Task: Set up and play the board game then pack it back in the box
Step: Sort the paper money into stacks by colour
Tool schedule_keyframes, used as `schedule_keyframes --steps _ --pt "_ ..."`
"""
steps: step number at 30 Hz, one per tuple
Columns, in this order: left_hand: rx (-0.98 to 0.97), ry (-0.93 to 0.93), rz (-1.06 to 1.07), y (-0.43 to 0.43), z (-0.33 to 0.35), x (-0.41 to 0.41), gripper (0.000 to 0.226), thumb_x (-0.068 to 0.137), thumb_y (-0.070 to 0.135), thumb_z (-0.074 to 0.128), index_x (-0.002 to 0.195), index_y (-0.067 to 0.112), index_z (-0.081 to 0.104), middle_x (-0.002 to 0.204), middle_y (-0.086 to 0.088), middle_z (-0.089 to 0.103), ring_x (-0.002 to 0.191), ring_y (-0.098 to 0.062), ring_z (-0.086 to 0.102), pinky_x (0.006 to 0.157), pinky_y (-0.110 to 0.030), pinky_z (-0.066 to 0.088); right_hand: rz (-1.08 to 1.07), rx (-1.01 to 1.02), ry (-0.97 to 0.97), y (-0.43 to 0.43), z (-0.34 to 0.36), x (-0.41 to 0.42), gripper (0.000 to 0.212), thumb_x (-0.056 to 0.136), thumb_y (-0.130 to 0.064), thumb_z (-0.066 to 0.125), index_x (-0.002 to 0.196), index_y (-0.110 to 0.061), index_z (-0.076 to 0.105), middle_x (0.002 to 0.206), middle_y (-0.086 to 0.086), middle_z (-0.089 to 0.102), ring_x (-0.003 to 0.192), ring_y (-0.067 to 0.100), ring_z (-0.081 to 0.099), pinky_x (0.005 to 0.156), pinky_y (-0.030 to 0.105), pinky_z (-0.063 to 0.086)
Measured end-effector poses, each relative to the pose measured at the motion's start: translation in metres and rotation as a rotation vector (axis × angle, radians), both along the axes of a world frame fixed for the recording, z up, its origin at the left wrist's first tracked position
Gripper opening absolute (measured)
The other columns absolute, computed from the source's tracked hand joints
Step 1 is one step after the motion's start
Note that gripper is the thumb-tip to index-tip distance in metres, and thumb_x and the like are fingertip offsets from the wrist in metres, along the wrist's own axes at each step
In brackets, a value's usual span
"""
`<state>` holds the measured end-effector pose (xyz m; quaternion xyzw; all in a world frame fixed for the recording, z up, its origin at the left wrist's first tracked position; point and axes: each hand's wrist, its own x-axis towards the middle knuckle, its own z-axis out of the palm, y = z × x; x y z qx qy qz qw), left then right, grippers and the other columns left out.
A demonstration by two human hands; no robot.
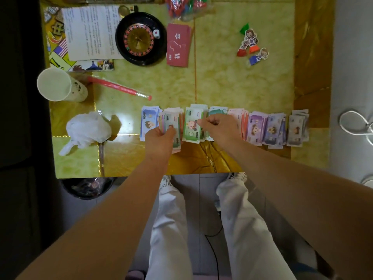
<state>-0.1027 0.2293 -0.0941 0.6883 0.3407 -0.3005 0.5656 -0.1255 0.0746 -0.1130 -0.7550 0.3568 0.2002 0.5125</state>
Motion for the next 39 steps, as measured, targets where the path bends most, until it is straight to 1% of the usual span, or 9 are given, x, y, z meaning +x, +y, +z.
schedule_keyframes --steps 3,8,13,16,19,23,28,32,39 --pt "0.03 -0.024 -0.015 -0.002 -0.003 0.001 0.017 0.093 0.004 0.054 0.105 0.007 0.066 0.088 -0.008 0.069 0.081 -0.024 0.067 0.071 -0.034 0.057 -0.021 -0.073 0.007 -0.009 -0.006 0.003 0.033 0.087 -0.027 0.071 0.091 0.006 0.07 0.085 0.017 0.07 0.067 0.007 0.055 0.053 0.002 0.04" --pt "0.035 -0.034 -0.041 -0.007 -0.007 0.001 0.018 0.092 0.005 0.058 0.107 0.008 0.067 0.082 -0.001 0.067 0.072 -0.012 0.065 0.061 -0.024 0.055 0.018 -0.153 0.027 -0.007 -0.017 0.005 0.034 0.086 -0.031 0.072 0.078 0.001 0.063 0.065 0.005 0.053 0.066 0.017 0.052 0.071 0.038 0.049" --pt "-0.026 -0.03 -0.049 -0.017 -0.006 0.0 0.015 0.089 0.003 0.062 0.102 0.01 0.068 0.084 -0.001 0.069 0.075 -0.016 0.067 0.065 -0.029 0.058 -0.046 -0.005 -0.058 -0.005 -0.011 0.003 0.026 0.085 -0.035 0.072 0.074 -0.016 0.059 0.065 -0.008 0.054 0.061 0.004 0.05 0.059 0.017 0.038" --pt "-0.046 -0.028 -0.087 -0.027 -0.002 -0.001 0.014 0.087 0.004 0.066 0.084 0.018 0.069 0.079 0.0 0.07 0.076 -0.019 0.068 0.071 -0.034 0.058 0.015 0.174 -0.067 -0.008 -0.003 -0.001 0.022 0.083 -0.029 0.074 0.088 -0.008 0.07 0.075 -0.007 0.063 0.066 -0.001 0.057 0.063 0.016 0.043" --pt "-0.068 -0.011 -0.109 -0.037 0.002 -0.003 0.015 0.087 0.007 0.067 0.08 0.02 0.069 0.08 -0.003 0.07 0.079 -0.022 0.068 0.079 -0.039 0.057 0.02 0.192 -0.079 -0.015 0.004 -0.002 0.016 0.085 -0.017 0.073 0.088 -0.002 0.069 0.069 -0.006 0.061 0.054 -0.011 0.054 0.058 0.007 0.042" --pt "-0.084 0.033 -0.071 -0.046 0.003 -0.004 0.011 0.091 0.007 0.06 0.092 0.012 0.069 0.087 -0.007 0.071 0.083 -0.027 0.069 0.077 -0.038 0.058 0.018 0.136 -0.036 -0.037 0.003 -0.012 0.01 0.087 -0.021 0.07 0.08 -0.014 0.07 0.063 -0.006 0.061 0.059 0.004 0.055 0.069 0.023 0.049" --pt "-0.016 0.036 -0.089 -0.046 -0.002 -0.009 0.017 0.094 0.011 0.057 0.105 0.005 0.069 0.097 -0.013 0.072 0.088 -0.03 0.07 0.083 -0.047 0.057 -0.061 0.087 0.033 -0.056 0.001 -0.028 0.011 0.088 -0.016 0.069 0.088 -0.004 0.071 0.066 -0.001 0.062 0.051 -0.006 0.056 0.056 0.009 0.045" --pt "0.003 0.024 -0.116 -0.048 -0.004 -0.011 0.019 0.092 0.012 0.06 0.107 0.005 0.07 0.098 -0.013 0.072 0.09 -0.03 0.07 0.084 -0.047 0.056 -0.097 0.057 0.046 -0.062 -0.002 -0.03 0.016 0.086 -0.019 0.072 0.095 -0.006 0.074 0.088 0.013 0.073 0.07 0.015 0.061 0.072 0.029 0.053" --pt "0.006 0.018 -0.107 -0.05 -0.011 -0.011 0.019 0.093 0.012 0.059 0.108 0.006 0.069 0.1 -0.014 0.072 0.091 -0.032 0.069 0.083 -0.049 0.056 -0.094 0.043 0.05 -0.064 -0.006 -0.021 0.019 0.086 -0.02 0.072 0.098 -0.006 0.074 0.064 -0.005 0.062 0.058 0.005 0.055 0.061 0.017 0.046"
